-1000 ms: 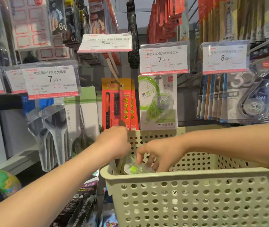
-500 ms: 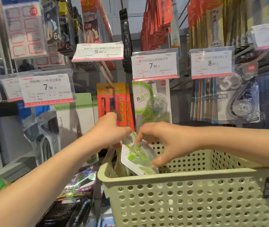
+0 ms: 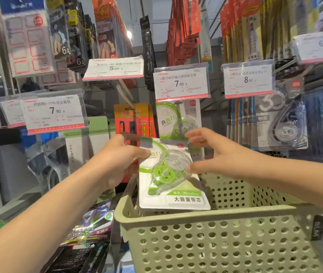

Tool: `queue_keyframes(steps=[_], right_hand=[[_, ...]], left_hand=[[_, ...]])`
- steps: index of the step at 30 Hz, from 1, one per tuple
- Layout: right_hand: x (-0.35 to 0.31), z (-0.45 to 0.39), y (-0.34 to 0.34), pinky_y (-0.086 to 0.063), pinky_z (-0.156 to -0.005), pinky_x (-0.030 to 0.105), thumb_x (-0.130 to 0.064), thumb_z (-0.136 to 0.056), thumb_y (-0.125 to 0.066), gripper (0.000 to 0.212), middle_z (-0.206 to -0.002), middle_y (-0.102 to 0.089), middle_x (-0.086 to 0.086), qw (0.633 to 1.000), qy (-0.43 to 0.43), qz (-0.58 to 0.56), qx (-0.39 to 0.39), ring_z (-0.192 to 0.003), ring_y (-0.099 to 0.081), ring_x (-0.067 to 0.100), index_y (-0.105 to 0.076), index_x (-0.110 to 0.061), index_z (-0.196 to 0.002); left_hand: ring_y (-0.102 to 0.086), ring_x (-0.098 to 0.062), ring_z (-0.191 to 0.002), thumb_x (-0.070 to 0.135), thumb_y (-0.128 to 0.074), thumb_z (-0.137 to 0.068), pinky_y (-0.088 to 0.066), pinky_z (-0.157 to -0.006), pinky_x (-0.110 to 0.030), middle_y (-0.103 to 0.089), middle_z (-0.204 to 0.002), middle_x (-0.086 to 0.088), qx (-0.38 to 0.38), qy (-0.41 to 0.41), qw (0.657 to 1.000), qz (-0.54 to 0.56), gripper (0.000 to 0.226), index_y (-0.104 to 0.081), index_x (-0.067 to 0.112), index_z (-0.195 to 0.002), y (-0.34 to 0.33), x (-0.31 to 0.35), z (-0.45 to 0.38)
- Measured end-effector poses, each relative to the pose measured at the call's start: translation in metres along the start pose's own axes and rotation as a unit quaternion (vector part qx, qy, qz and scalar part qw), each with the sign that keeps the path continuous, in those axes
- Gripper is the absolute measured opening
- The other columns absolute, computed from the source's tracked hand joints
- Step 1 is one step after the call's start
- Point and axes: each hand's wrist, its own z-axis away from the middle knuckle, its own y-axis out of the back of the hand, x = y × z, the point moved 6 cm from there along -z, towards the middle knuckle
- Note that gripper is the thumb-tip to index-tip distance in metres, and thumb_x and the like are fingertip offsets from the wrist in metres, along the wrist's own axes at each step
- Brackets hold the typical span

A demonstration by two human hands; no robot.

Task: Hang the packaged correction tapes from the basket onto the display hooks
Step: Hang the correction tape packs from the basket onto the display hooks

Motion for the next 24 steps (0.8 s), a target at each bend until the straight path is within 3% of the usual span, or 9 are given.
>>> queue_keyframes(steps=[3, 5, 6, 8, 11, 15, 19, 21, 24], right_hand=[[0.016, 0.000, -0.001, -0.046, -0.079, 0.024, -0.027, -0.073, -0.076, 0.081, -0.131, -0.052, -0.004, 0.979, -0.113, -0.167, 0.010, -0.115, -0.054, 0.014, -0.030, -0.022, -0.140], [0.020, 0.001, -0.007, -0.051, -0.067, 0.024, -0.025, -0.073, -0.076, 0.073, -0.107, -0.069, -0.001, 0.949, -0.166, -0.266, -0.019, -0.098, -0.064, 0.014, -0.037, -0.016, -0.135], [0.021, 0.002, -0.009, -0.053, -0.069, 0.026, -0.024, -0.075, -0.075, 0.061, -0.096, -0.074, -0.001, 0.938, -0.180, -0.293, -0.035, -0.088, -0.066, 0.012, -0.046, -0.013, -0.128], [0.022, 0.003, -0.013, -0.052, -0.087, 0.035, -0.022, -0.074, -0.074, 0.043, -0.104, -0.074, 0.005, 0.918, -0.200, -0.335, -0.065, -0.083, -0.065, 0.015, -0.063, -0.009, -0.114], [0.023, 0.003, -0.014, -0.057, -0.078, 0.032, -0.016, -0.065, -0.073, 0.032, -0.103, -0.074, 0.011, 0.882, -0.215, -0.411, -0.083, -0.079, -0.068, 0.019, -0.070, -0.009, -0.096], [0.030, 0.001, -0.007, -0.049, -0.091, 0.032, -0.016, -0.059, -0.076, 0.054, -0.111, -0.071, 0.007, 0.913, -0.194, -0.352, -0.072, -0.100, -0.064, 0.021, -0.066, -0.005, -0.111], [0.030, 0.003, 0.002, -0.052, -0.078, 0.027, -0.009, -0.075, -0.071, 0.039, -0.106, -0.073, 0.009, 0.939, -0.151, -0.305, -0.049, -0.088, -0.068, 0.019, -0.065, -0.008, -0.114], [0.030, 0.005, 0.008, -0.050, -0.083, 0.034, -0.009, -0.077, -0.070, 0.035, -0.102, -0.075, 0.005, 0.954, -0.131, -0.268, -0.027, -0.088, -0.069, 0.019, -0.066, -0.014, -0.112], [0.031, 0.006, 0.013, -0.047, -0.097, 0.044, -0.009, -0.077, -0.070, 0.034, -0.100, -0.075, 0.001, 0.957, -0.129, -0.261, 0.005, -0.098, -0.070, 0.023, -0.066, -0.017, -0.109]], left_hand=[[-0.062, -0.024, -0.070, -0.003, -0.060, -0.085, -0.048, -0.056, -0.032, -0.067, -0.090, -0.018, 0.002, -0.014, 0.999, 0.041, 0.025, -0.050, 0.008, -0.105, -0.001, 0.002, 0.003], [-0.061, -0.023, -0.069, -0.003, -0.061, -0.085, -0.047, -0.058, -0.032, -0.067, -0.085, -0.014, 0.010, -0.020, 0.998, 0.066, 0.026, -0.045, 0.016, -0.094, -0.003, 0.003, 0.006], [-0.061, -0.023, -0.070, -0.003, -0.061, -0.085, -0.046, -0.060, -0.033, -0.067, -0.083, -0.014, 0.010, -0.025, 0.997, 0.073, 0.028, -0.043, 0.018, -0.090, -0.004, 0.005, 0.008], [-0.060, -0.024, -0.073, -0.002, -0.061, -0.085, -0.045, -0.061, -0.033, -0.066, -0.083, -0.013, 0.010, -0.036, 0.996, 0.077, 0.030, -0.040, 0.019, -0.087, -0.006, 0.006, 0.008], [-0.063, -0.020, -0.075, -0.001, -0.061, -0.086, -0.046, -0.062, -0.029, -0.066, -0.086, -0.010, -0.004, -0.048, 0.996, 0.074, 0.028, -0.043, 0.021, -0.087, -0.012, 0.009, 0.009], [-0.063, -0.017, -0.058, 0.000, -0.065, -0.082, -0.049, -0.053, -0.026, -0.068, -0.081, -0.012, -0.020, -0.065, 0.998, -0.001, 0.034, -0.052, 0.015, -0.109, -0.013, 0.014, 0.003], [-0.065, -0.025, -0.079, 0.016, -0.074, -0.077, -0.054, -0.075, -0.039, -0.068, -0.091, -0.013, 0.034, -0.115, 0.991, -0.064, 0.033, -0.057, 0.012, -0.106, -0.008, 0.028, -0.007], [-0.064, -0.021, -0.087, 0.027, -0.077, -0.074, -0.050, -0.078, -0.035, -0.069, -0.095, -0.009, 0.054, -0.153, 0.983, -0.086, 0.035, -0.059, 0.015, -0.101, -0.011, 0.041, -0.008], [-0.061, -0.007, -0.076, 0.034, -0.075, -0.074, -0.045, -0.067, -0.020, -0.067, -0.088, -0.002, 0.061, -0.206, 0.973, -0.089, 0.034, -0.063, 0.014, -0.098, -0.019, 0.059, -0.006]])
